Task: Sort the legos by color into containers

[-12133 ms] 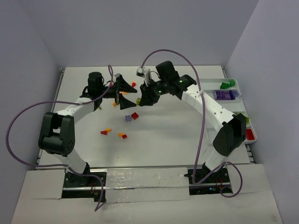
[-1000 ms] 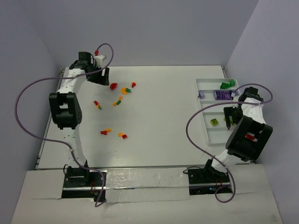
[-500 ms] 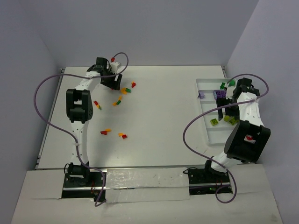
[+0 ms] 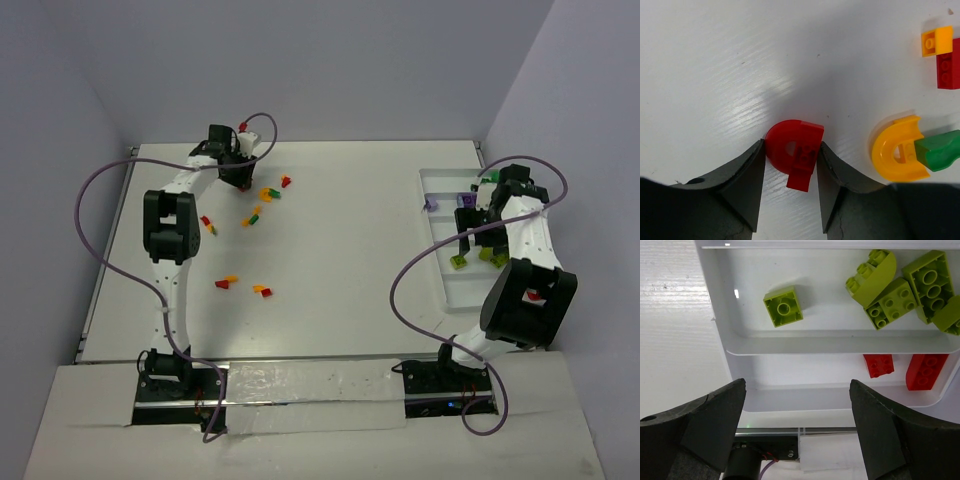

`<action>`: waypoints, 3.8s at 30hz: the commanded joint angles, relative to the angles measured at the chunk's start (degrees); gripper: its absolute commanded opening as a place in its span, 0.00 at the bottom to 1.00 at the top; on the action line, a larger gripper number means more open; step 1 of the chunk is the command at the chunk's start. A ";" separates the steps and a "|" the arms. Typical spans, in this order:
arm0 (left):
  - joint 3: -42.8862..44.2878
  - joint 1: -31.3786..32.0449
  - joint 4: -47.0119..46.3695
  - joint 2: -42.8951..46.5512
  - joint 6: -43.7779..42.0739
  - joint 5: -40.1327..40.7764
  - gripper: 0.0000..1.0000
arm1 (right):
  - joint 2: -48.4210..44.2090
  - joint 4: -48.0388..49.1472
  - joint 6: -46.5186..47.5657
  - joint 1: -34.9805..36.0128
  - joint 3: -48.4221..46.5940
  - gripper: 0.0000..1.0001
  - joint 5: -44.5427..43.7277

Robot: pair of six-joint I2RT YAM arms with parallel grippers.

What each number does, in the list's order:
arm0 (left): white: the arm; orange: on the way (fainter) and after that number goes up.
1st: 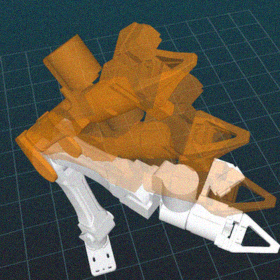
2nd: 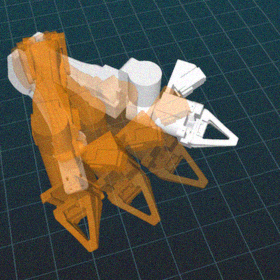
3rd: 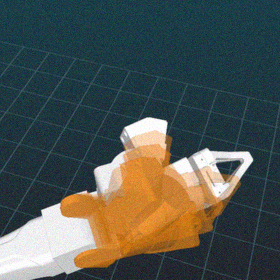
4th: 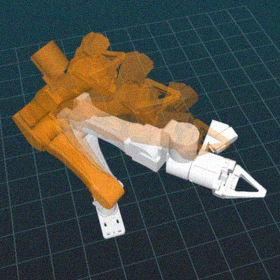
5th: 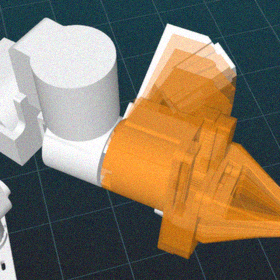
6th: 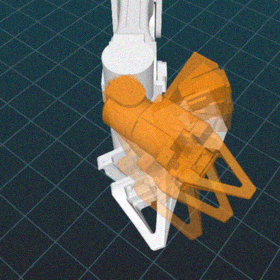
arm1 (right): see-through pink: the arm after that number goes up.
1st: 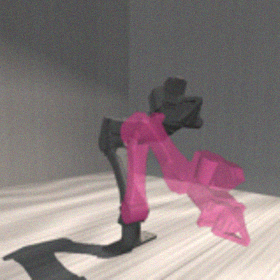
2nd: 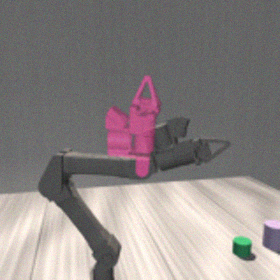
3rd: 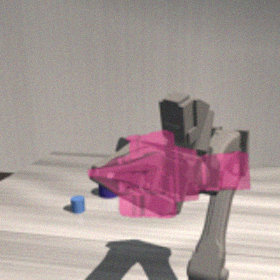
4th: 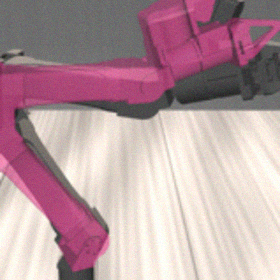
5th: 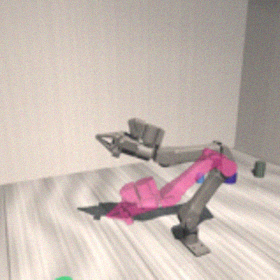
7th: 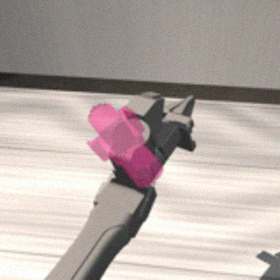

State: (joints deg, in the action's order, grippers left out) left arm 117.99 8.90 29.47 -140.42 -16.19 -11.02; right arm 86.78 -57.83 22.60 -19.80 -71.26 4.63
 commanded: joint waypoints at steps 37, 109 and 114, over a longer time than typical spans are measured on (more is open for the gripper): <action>-34.38 32.35 2.21 48.56 -6.94 -28.08 0.10 | 4.69 22.53 -32.27 25.25 1.55 0.95 67.99; -40.32 18.00 7.32 55.47 -0.80 -23.01 0.99 | -16.69 -9.34 9.83 -1.70 11.08 0.00 -10.63; -38.54 18.09 8.55 54.16 -0.87 -21.99 0.99 | -12.88 -4.39 10.72 -5.30 11.32 0.00 -14.28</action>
State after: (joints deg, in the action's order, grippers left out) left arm 75.84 27.24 37.21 -85.73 -17.49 -32.01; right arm 72.08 -67.30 31.67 -23.23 -59.88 -3.47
